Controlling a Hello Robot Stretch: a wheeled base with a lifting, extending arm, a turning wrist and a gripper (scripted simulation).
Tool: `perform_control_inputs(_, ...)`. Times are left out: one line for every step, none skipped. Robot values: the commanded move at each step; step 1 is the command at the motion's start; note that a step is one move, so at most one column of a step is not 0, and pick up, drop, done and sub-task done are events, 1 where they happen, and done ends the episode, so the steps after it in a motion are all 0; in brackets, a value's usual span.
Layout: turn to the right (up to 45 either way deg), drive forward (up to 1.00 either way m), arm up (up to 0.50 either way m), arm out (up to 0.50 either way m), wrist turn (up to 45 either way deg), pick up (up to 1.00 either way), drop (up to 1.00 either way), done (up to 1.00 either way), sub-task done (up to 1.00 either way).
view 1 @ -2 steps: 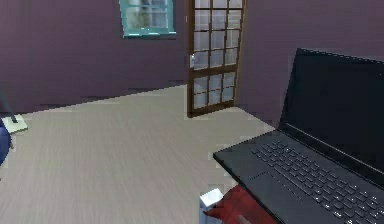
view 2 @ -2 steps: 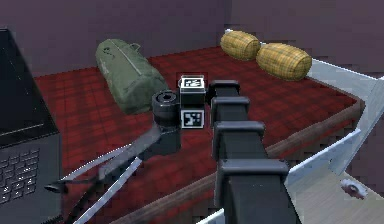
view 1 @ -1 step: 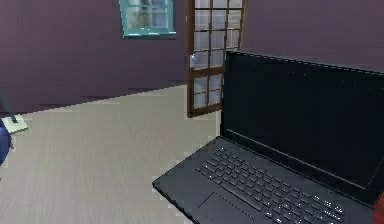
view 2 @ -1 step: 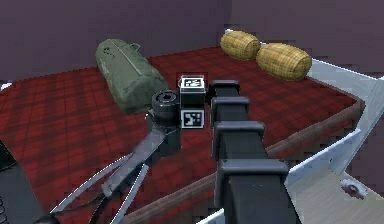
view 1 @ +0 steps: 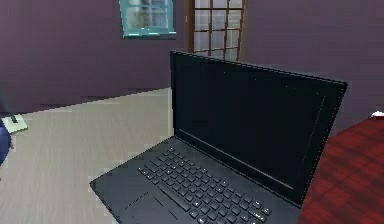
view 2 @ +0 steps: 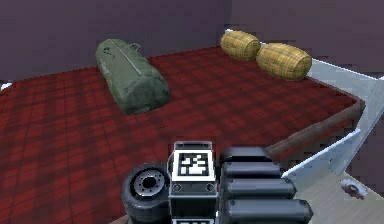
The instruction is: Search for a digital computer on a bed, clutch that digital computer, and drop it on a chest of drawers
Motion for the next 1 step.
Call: perform_control_inputs(-45.0,0.0,0.0,0.0,0.0,0.0,0.0,0.0,0.0)
